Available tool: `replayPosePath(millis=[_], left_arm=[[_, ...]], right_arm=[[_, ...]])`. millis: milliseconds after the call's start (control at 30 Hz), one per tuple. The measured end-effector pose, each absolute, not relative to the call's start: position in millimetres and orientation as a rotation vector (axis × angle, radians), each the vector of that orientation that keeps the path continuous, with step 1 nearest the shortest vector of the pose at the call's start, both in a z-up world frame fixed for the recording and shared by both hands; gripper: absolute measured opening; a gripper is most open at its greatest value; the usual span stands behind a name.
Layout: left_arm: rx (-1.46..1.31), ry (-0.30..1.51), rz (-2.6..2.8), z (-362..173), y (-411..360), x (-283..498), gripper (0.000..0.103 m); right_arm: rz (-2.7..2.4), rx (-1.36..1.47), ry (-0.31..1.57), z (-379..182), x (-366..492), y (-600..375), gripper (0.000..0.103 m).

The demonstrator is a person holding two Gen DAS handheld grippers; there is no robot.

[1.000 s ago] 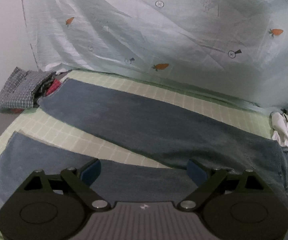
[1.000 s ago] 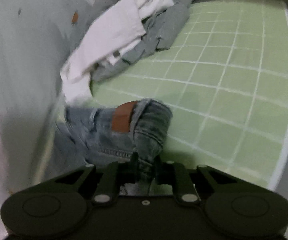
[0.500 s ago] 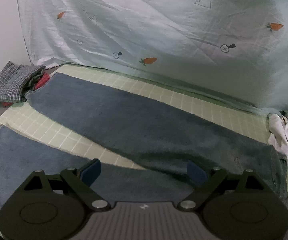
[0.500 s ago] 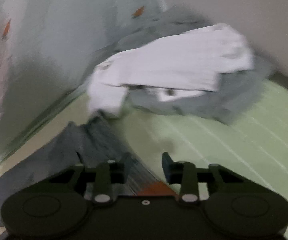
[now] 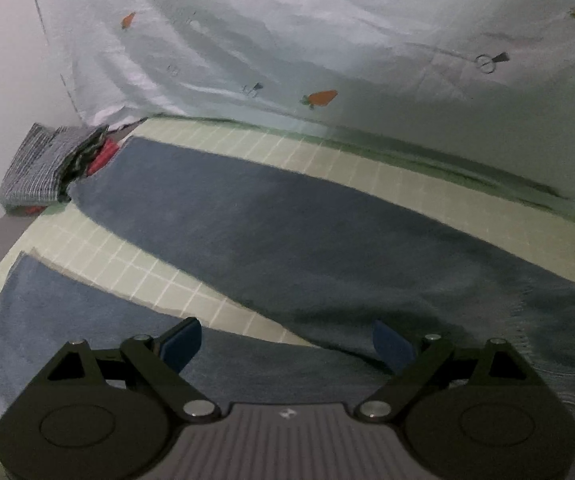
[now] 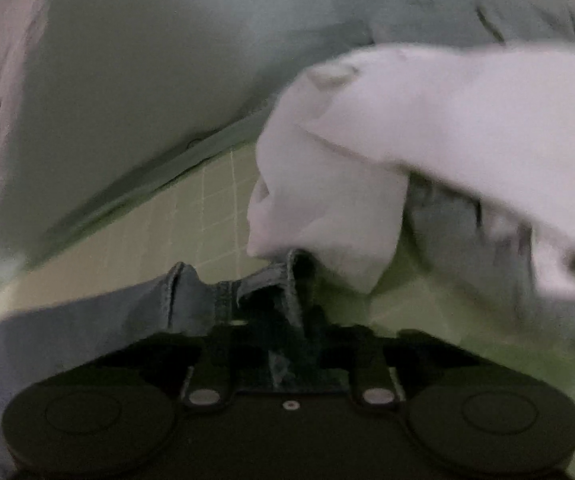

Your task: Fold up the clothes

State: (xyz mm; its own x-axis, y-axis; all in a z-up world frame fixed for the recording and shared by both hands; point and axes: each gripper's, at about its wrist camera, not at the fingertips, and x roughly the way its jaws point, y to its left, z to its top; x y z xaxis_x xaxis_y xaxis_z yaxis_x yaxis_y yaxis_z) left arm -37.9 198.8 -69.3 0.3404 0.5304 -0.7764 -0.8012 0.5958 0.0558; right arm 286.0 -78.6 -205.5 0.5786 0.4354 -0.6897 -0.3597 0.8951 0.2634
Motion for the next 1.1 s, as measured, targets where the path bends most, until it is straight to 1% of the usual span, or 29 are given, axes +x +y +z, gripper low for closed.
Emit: replayPosePath(millis=[67, 100, 133, 200, 233, 267, 300, 367, 433, 467, 500, 533, 667, 900, 1100], left_arm=[[-0.379, 0.854, 0.9, -70.7, 201.5, -37.1, 0.093], [-0.381, 0.856, 0.901, -71.6, 202.4, -36.6, 0.093], [-0.385, 0.857, 0.901, -72.6, 202.8, -36.5, 0.093], [-0.399, 0.854, 0.895, -73.4, 203.3, -37.1, 0.093], [-0.406, 0.85, 0.889, -73.2, 203.4, -37.8, 0.093], [-0.408, 0.841, 0.883, -71.6, 202.7, -39.7, 0.093], [-0.408, 0.833, 0.877, -69.9, 201.9, -41.7, 0.093], [-0.395, 0.808, 0.865, -65.2, 197.7, -49.7, 0.093], [-0.397, 0.79, 0.851, -62.6, 193.9, -58.1, 0.095], [-0.402, 0.782, 0.843, -61.5, 192.2, -63.4, 0.097], [-0.408, 0.772, 0.836, -61.0, 190.2, -69.3, 0.098], [-0.416, 0.759, 0.826, -60.6, 187.7, -76.9, 0.098], [-0.435, 0.743, 0.786, -62.8, 179.3, -104.6, 0.098], [-0.504, 0.74, 0.746, -66.2, 176.7, -150.3, 0.098], [-0.532, 0.766, 0.675, -74.6, 193.2, -177.3, 0.098]], right_arm=[[0.415, 0.078, 0.814, -203.5, 290.2, -84.0, 0.011], [0.396, 0.12, 0.832, -205.1, 295.3, -89.3, 0.011], [0.371, 0.165, 0.852, -207.3, 300.3, -94.3, 0.013], [0.336, 0.187, 0.871, -208.8, 304.9, -97.6, 0.02], [0.318, 0.16, 0.875, -206.5, 303.3, -95.8, 0.03], [0.302, 0.136, 0.877, -204.0, 300.8, -94.7, 0.047], [0.293, 0.121, 0.869, -200.3, 295.9, -96.2, 0.051], [0.295, 0.135, 0.838, -189.9, 279.6, -106.7, 0.069], [0.312, 0.197, 0.829, -181.3, 258.7, -121.7, 0.084], [0.316, 0.235, 0.827, -177.6, 245.5, -130.9, 0.091], [0.321, 0.273, 0.828, -174.6, 231.7, -139.9, 0.095], [0.329, 0.311, 0.835, -173.3, 216.4, -148.0, 0.103], [0.339, 0.452, 0.88, -172.6, 154.5, -175.4, 0.103], [0.272, 0.782, 0.926, -196.2, 62.5, -211.7, 0.103], [0.262, 0.891, 0.952, -203.8, 15.6, -205.3, 0.103]])
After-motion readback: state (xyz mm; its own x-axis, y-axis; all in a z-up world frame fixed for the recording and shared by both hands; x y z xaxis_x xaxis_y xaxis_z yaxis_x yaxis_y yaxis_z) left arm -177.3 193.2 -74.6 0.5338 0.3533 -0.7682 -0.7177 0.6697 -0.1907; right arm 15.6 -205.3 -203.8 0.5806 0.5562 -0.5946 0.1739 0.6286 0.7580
